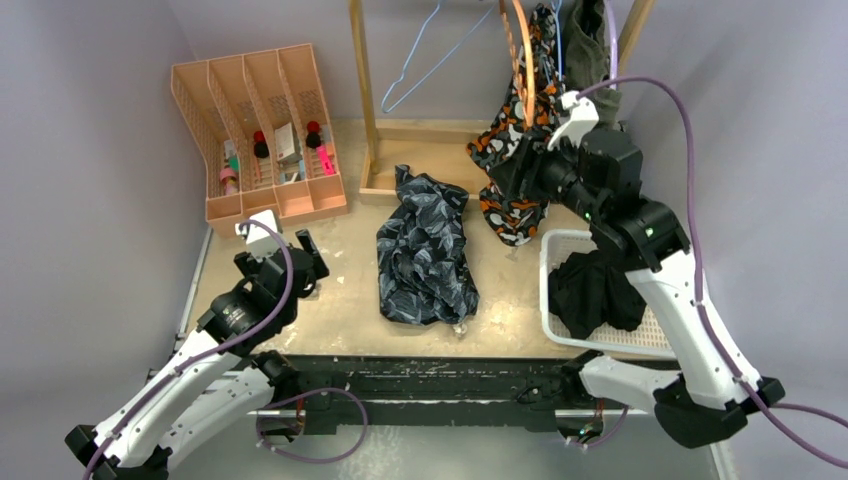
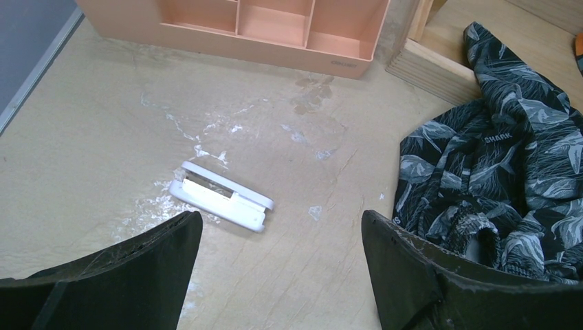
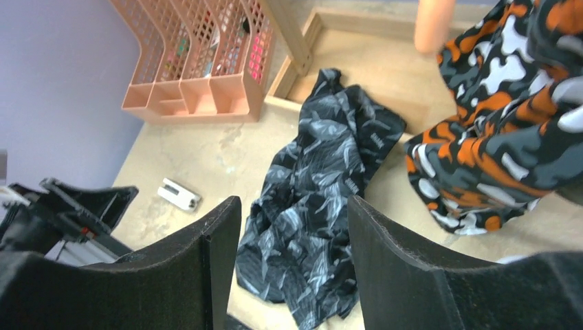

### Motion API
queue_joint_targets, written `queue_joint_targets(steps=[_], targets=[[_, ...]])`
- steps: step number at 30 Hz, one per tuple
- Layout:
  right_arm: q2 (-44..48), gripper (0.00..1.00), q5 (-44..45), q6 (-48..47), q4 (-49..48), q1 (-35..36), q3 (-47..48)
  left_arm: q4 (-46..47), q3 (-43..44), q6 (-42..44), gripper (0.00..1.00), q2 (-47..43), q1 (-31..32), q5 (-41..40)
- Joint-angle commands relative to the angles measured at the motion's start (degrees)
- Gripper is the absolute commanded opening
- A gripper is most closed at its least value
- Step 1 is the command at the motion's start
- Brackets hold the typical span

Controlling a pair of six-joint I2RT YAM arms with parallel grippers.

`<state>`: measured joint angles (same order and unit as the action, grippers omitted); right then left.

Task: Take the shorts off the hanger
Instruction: Place the hanger on the clothes rod, then pick up the shorts at the center of the board.

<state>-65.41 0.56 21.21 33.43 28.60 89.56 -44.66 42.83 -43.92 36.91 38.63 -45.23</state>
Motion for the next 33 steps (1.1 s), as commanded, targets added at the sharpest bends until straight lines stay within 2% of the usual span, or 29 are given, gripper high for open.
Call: queue_joint_targets(steps=[1,4,8,11,13,17,20,23,27,33], targets=[[5.8,0.6,-4.6,4.1,-6.4,0.1,-5.7,0.5,0.7,-0.5,0.86,0.0,-0.4,-1.5],[8.3,0.6,-8.3,5.7,-7.5,0.2,-10.9,0.4,0.8,-0.5,0.86,0.0,-0.7,-1.6],[12.9,0.66,-8.4,8.9,-11.4,1.4,-22.4,0.3,0.9,-0.6,0.86,-0.1,-1.0,-1.7],[12.9,0.67,-5.2,10.9,-11.2,4.9,-28.3,0.3,0.9,-0.7,0.86,-0.1,-1.0,-2.0],[11.2,0.7,0.8,12.4,-10.5,11.1,-29.6,0.3,0.8,-0.7,0.86,-0.1,-1.2,-1.8],[1.8,0.78,8.6,14.9,-9.9,22.8,-29.9,0.5,0.9,-0.3,0.86,0.5,-1.5,-1.3],[-6.6,0.83,14.7,17.8,-7.9,28.4,-27.9,0.2,1.2,-0.6,0.86,0.8,-1.6,-1.4],[-13.2,0.84,24.1,21.8,-3.8,33.1,-24.2,-0.2,1.2,-1.0,0.86,-0.1,-1.8,-2.0],[-17.7,0.85,28.6,24.9,-0.5,35.1,-20.3,-0.1,0.9,-1.2,0.86,-1.4,-1.8,-2.2],[-23.8,0.98,28.2,22.1,-0.1,35.2,-16.1,-0.2,1.2,-1.2,0.86,0.0,-1.8,-2.0]])
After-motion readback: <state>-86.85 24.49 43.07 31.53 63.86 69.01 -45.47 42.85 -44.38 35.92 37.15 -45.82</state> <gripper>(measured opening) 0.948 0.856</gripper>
